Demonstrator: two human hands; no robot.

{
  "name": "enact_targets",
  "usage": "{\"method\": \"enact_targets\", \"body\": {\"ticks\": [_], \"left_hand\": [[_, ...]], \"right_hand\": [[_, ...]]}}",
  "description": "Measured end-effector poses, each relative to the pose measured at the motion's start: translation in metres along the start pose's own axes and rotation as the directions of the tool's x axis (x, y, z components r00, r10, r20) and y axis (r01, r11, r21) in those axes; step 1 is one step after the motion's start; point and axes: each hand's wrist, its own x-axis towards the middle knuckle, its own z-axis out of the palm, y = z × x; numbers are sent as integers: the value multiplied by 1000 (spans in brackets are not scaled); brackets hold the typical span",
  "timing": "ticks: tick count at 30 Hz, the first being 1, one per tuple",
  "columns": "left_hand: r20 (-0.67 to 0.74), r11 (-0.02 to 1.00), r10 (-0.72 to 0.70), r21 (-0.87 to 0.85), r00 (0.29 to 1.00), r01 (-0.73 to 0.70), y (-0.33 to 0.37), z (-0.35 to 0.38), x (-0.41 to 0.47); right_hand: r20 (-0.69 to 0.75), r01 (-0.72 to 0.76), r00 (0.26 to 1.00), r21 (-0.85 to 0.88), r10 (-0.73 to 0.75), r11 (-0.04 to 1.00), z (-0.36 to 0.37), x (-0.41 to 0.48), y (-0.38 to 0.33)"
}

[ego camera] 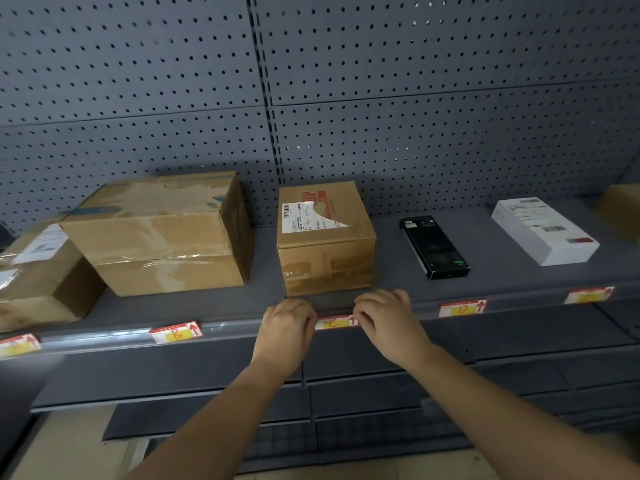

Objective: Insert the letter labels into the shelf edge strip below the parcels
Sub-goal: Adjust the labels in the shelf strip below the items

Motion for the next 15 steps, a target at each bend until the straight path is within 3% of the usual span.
{"method": "enact_targets", "body": {"ticks": [15], "left_hand": [[27, 997, 6, -78, 1000, -4, -7, 0, 2]], "right_hand": [[17, -31, 999, 50, 30, 998, 0, 4, -2]]}}
